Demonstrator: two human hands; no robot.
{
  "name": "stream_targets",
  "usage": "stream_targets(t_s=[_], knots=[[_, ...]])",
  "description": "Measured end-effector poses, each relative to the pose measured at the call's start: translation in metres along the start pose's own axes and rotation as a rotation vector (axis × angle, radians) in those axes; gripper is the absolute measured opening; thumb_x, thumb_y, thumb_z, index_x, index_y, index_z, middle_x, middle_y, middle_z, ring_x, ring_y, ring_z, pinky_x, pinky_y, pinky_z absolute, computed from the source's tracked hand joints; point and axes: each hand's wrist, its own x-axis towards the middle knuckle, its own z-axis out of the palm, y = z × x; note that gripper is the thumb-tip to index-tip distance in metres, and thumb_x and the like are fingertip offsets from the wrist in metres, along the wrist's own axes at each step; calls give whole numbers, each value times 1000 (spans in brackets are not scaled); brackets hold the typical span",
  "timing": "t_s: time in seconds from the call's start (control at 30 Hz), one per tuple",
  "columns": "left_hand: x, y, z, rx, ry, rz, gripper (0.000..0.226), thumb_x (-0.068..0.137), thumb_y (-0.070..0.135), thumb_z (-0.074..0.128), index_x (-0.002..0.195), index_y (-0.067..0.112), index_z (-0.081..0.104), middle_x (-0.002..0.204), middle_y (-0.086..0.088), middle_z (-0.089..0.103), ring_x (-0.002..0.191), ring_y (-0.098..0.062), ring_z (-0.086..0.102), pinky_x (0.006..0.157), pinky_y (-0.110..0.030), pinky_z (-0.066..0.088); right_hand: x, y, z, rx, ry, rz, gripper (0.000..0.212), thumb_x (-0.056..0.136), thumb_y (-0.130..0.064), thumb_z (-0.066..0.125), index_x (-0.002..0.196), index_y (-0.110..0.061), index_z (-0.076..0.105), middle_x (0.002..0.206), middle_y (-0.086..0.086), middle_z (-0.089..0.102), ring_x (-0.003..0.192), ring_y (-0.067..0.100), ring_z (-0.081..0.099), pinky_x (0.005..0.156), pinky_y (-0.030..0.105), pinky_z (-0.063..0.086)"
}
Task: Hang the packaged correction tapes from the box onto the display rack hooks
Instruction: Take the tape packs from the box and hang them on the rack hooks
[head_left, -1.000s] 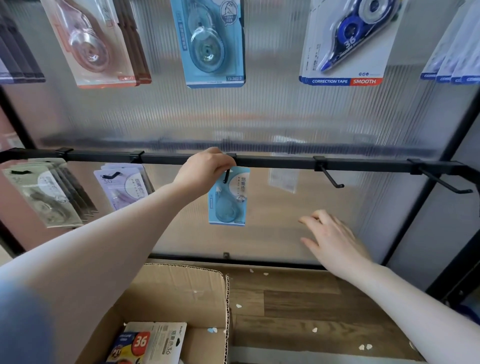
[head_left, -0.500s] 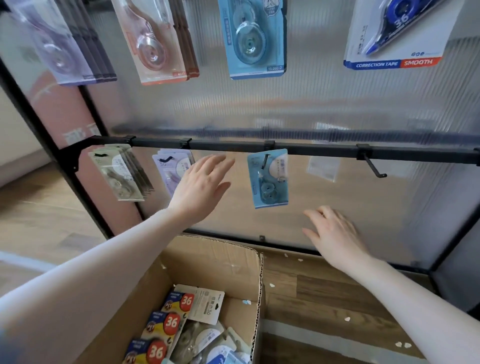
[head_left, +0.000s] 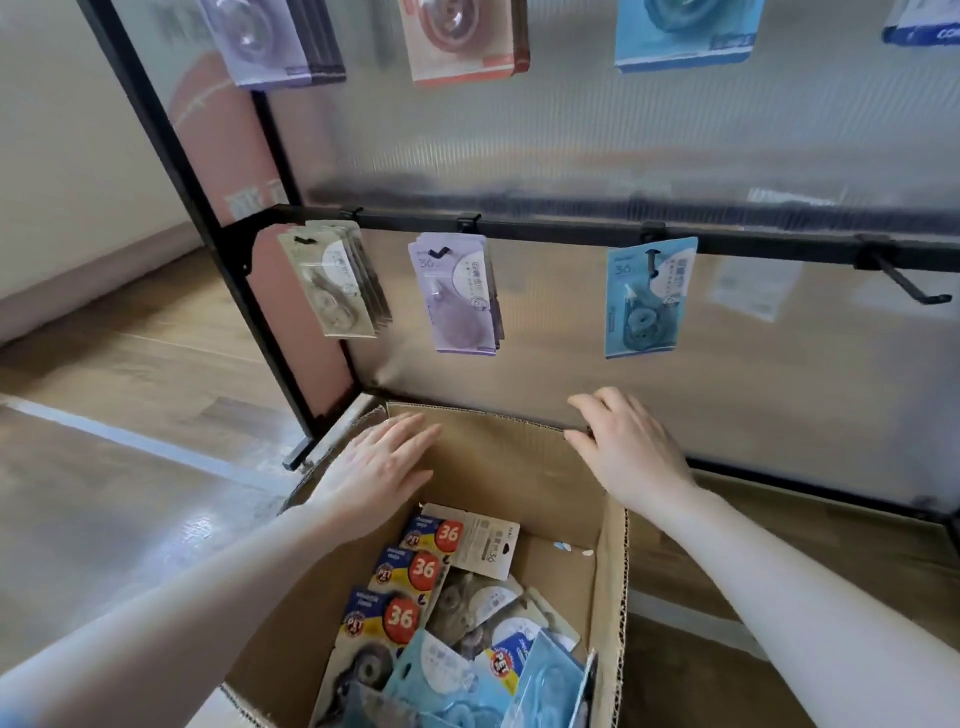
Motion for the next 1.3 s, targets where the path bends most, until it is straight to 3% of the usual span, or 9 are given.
stream_targets(t_s=[0.1, 0.23, 0.4, 0.6, 0.83, 1.0, 1.2, 1.3], knots=[[-8, -7, 24, -13, -95, -11, 55, 97, 45, 33, 148, 28, 19, 154, 4, 21, 143, -14, 14, 115, -29, 13, -7, -19, 19, -20, -74, 2, 39, 97, -37, 41, 133, -21, 41, 126, 2, 46, 119, 23, 41, 96, 34, 36], [-8, -17, 49, -60, -215, -63, 58, 97, 47, 32, 149, 27, 14, 155, 2, 18, 143, -15, 14, 114, -30, 16, -6, -37, 41, -64, -167, 28, 41, 97, -38, 40, 134, -21, 39, 129, 2, 43, 121, 23, 39, 100, 35, 33], [-13, -29, 75, -107, -408, -88, 63, 94, 48, 43, 147, 21, 22, 152, -5, 24, 138, -23, 25, 111, -35, 29, 1, -46, 66, -132, -268, 63, 40, 98, -37, 39, 133, -20, 38, 130, 4, 43, 121, 24, 40, 101, 36, 34], [-15, -45, 99, -108, -615, 69, 61, 86, 52, 55, 133, 15, 43, 132, -7, 44, 117, -24, 43, 94, -36, 42, 14, -53, 95, -172, -318, 88, 40, 98, -37, 39, 134, -20, 37, 130, 4, 44, 121, 24, 41, 100, 35, 34], [-32, -50, 132, -149, -865, 53, 45, 88, 51, 52, 119, 18, 51, 122, -5, 55, 106, -24, 54, 84, -36, 47, 12, -50, 131, -223, -412, 82, 40, 98, -35, 39, 134, -19, 37, 131, 5, 44, 121, 24, 42, 99, 35, 36], [-30, -56, 141, -227, -897, 7, 40, 84, 44, 62, 114, 19, 52, 119, -1, 58, 103, -21, 56, 77, -31, 46, 15, -50, 162, -240, -505, 71, 37, 98, -29, 41, 133, -17, 39, 131, 6, 45, 120, 24, 44, 98, 35, 37], [-30, -57, 147, -246, -920, 6, 28, 81, 27, 68, 93, 22, 43, 111, -3, 58, 96, -21, 56, 72, -29, 44, 19, -48, 198, -375, -601, -154, 55, 91, -2, 45, 142, -15, 29, 131, 8, 43, 119, 26, 45, 99, 35, 38], [-28, -54, 150, -225, -977, 3, 21, 84, 26, 65, 98, 14, 56, 107, -5, 60, 92, -22, 58, 69, -30, 46, 17, -46, 212, -445, -612, -285, 65, 87, -3, 54, 145, -13, 26, 137, 12, 41, 120, 27, 44, 99, 35, 37]])
